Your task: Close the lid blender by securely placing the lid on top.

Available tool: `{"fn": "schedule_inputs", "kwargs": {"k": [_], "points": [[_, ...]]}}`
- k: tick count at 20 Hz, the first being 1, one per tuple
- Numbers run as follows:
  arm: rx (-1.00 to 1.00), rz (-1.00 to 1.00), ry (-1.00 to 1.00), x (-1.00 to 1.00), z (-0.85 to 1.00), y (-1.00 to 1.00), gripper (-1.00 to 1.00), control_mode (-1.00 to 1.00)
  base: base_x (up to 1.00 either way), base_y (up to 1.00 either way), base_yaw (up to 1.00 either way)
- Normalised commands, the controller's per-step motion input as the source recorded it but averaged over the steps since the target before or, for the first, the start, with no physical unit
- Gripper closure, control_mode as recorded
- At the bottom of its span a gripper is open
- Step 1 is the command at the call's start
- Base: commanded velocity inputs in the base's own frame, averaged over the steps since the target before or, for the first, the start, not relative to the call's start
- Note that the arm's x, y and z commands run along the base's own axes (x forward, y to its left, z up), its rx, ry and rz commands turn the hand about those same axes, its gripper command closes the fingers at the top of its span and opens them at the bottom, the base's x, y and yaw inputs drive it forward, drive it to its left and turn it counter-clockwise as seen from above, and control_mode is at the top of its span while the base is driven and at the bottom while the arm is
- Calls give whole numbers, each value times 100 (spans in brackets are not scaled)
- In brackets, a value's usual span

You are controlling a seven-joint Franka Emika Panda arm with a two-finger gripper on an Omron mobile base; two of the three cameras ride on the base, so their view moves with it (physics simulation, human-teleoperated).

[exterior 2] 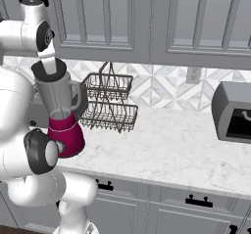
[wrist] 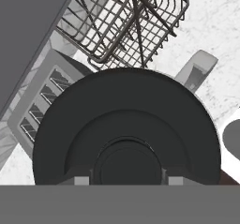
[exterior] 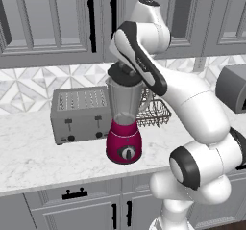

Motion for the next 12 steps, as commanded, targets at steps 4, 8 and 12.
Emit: {"fn": "schedule_inputs", "kwargs": {"k": [4, 8, 12], "points": [[0, 4, 0, 0, -13, 3, 100, -100, 0, 0, 0], [0, 4, 0, 4, -6, 3, 100, -100, 0, 0, 0], [0, 3, 0, 4, -2, 3, 100, -100, 0, 0, 0]]}}
